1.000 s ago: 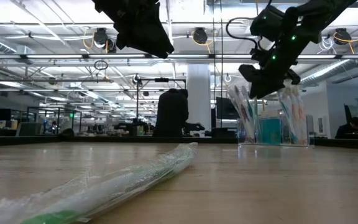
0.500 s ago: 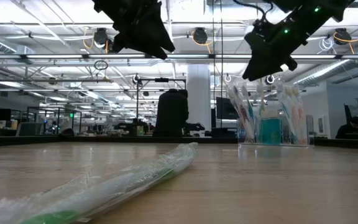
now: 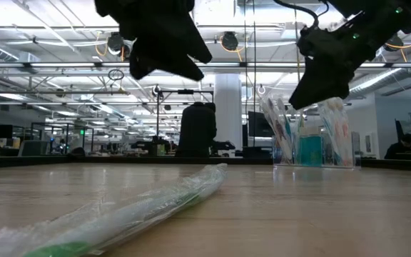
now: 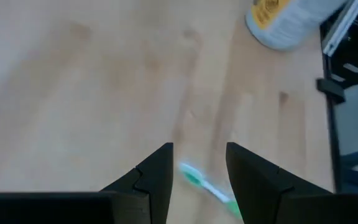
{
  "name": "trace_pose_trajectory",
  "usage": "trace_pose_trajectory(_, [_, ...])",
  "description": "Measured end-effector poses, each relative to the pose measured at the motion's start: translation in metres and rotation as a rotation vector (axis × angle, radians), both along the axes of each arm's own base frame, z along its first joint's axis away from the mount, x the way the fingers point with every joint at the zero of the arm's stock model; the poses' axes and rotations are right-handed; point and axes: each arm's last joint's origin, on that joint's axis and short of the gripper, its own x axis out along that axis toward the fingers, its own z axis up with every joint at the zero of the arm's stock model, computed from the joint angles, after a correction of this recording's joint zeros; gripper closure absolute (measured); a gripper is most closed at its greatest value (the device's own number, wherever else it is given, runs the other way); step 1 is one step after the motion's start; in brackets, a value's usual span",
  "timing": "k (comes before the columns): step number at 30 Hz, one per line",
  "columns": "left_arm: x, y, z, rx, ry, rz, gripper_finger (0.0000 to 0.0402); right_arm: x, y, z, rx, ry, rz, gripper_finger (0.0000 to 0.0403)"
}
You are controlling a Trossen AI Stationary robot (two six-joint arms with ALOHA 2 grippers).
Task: Pick & Place toothbrushing station
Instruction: Put the green toothbrush into the transparent organizer
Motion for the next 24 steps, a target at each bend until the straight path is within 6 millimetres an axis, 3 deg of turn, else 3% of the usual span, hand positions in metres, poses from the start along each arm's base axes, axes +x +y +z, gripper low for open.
trace_pose_trajectory(7, [0.003,-0.042,-0.054,-0.113,0.128,-0.006,0.025,0.009,0.008,0.007,0.012,-0.118,0.033,0.0282])
trace_pose_trajectory(12, [0.01,-0.067,-0.09,-0.175,0.11,-0.019,0.025,0.01,0.024,0.007,0.018,-0.133,0.106,0.0282])
trace_pose_trajectory(18, [0.017,-0.066,-0.115,-0.195,0.12,0.039,0.025,0.007,0.043,0.006,-0.014,-0.138,0.132,0.0286])
trace_pose_trajectory(21, [0.02,-0.062,-0.119,-0.177,0.119,0.065,0.0253,0.006,0.049,0.006,-0.018,-0.146,0.13,0.0287])
trace_pose_trajectory(24, [0.02,-0.058,-0.12,-0.164,0.122,0.081,0.0281,0.005,0.054,0.005,-0.016,-0.144,0.155,0.0287])
